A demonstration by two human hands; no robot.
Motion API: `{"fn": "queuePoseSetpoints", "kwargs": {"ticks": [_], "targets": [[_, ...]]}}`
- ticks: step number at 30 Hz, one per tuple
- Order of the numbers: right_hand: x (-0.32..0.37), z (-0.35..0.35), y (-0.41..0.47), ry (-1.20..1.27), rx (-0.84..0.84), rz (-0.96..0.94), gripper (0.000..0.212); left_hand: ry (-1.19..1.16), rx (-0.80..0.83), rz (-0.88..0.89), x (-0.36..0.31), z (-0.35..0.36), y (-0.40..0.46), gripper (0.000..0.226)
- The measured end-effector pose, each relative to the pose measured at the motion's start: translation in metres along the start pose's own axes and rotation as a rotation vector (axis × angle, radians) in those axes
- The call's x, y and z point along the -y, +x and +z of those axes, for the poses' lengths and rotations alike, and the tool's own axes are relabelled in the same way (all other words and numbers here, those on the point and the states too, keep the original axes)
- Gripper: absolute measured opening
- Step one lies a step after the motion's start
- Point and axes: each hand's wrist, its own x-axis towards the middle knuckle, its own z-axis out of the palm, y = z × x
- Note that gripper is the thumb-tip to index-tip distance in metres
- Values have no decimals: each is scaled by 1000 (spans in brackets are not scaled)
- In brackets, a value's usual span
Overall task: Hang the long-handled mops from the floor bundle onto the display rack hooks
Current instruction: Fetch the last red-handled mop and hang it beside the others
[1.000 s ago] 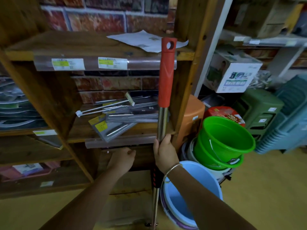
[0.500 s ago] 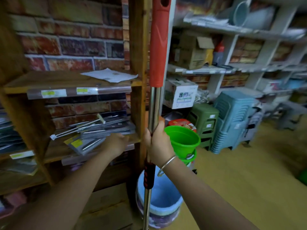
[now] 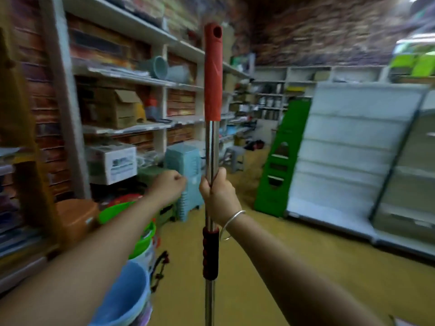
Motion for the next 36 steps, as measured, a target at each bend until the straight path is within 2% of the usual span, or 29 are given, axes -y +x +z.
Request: {"fn": "queuePoseSetpoints", "kwargs": {"ticks": [3, 11, 14, 19, 22, 25, 27, 29, 33, 36], "targets": [[-9, -66, -34, -98, -128, 73, 20, -163, 133, 105, -57, 33, -18, 30], [-52, -255, -151, -357, -465, 286, 26, -368, 445, 359, -215, 156, -120, 30], [-62, -332, -205, -450, -579, 339, 20, -468, 617, 431, -290, 204, -174, 26], [-77, -447, -289, -556, -757, 420, 19, -560, 798, 662, -415, 259, -286, 29], [-84, -505, -324, -595, -813, 415, 17, -590, 841, 764, -474, 285, -336, 28], [-92, -558, -351, -641, -878, 447, 24, -600, 881, 803, -519, 314, -370, 27], [-101, -591, -365, -653, -904, 466, 21, -617, 924, 817, -544, 332, -388, 27], [-112, -623, -373, -689, -922, 485, 18, -637, 934, 828, -567, 349, -399, 26], [-135, -678, -371, -681, -935, 487, 26, -625, 936, 904, -615, 382, -406, 26], [-156, -713, -363, -669, -926, 446, 18, -642, 913, 916, -647, 407, -405, 26]]}}
